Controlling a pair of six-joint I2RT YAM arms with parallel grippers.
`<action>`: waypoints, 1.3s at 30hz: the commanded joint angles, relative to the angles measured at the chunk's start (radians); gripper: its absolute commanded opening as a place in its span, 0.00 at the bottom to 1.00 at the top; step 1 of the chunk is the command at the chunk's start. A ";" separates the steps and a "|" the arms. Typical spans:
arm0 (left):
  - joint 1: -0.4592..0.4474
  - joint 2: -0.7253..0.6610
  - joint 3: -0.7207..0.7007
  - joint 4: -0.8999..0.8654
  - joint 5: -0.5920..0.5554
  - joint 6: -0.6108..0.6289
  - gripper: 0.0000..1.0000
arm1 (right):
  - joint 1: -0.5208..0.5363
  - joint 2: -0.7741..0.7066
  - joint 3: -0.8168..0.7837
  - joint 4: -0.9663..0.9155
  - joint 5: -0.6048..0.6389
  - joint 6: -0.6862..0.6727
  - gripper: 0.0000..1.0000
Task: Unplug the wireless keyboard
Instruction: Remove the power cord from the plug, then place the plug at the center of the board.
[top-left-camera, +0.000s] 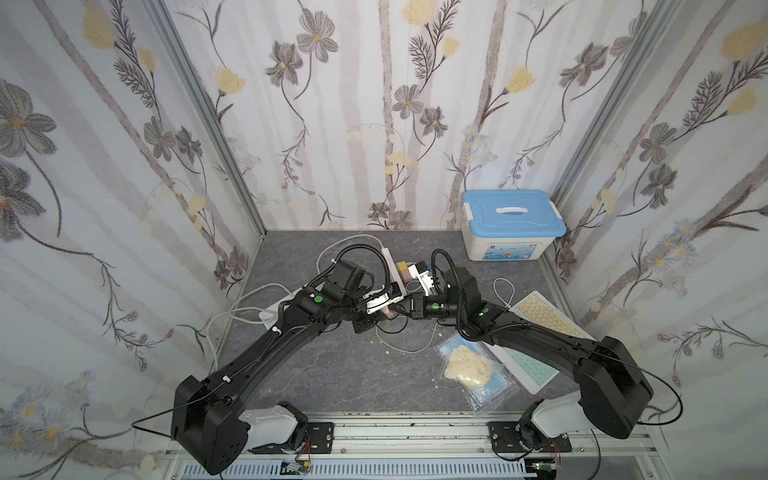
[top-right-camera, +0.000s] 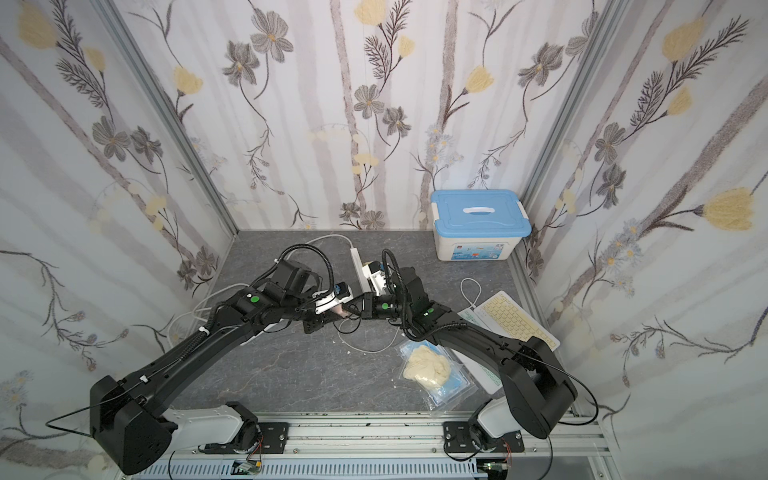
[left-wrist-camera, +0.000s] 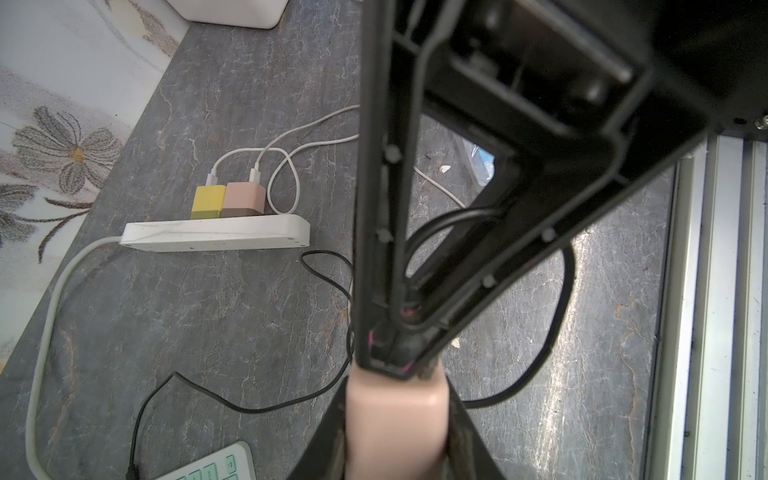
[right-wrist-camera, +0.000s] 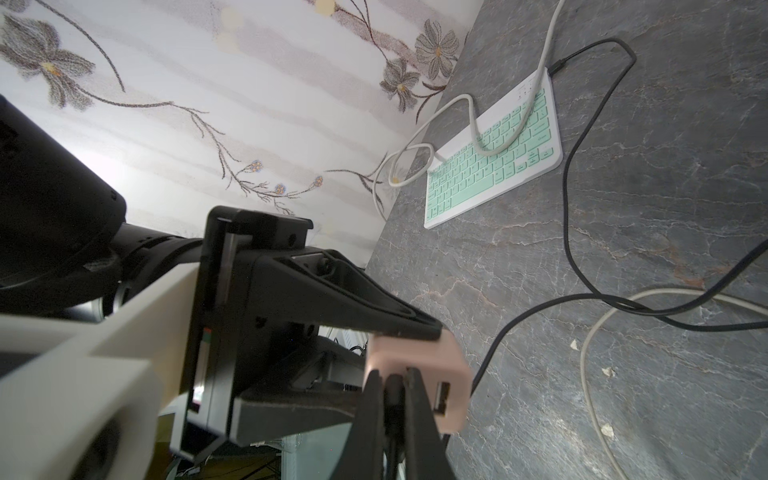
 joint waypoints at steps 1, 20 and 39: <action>0.001 -0.009 -0.002 0.048 0.024 -0.008 0.00 | -0.005 0.002 -0.011 0.034 0.010 -0.019 0.00; 0.059 -0.058 -0.014 0.088 -0.012 -0.048 0.00 | -0.312 -0.324 -0.140 -0.083 -0.038 -0.228 0.00; 0.329 0.430 0.271 0.229 -0.066 -0.600 0.00 | -0.134 -0.304 -0.119 0.012 -0.050 -0.148 0.00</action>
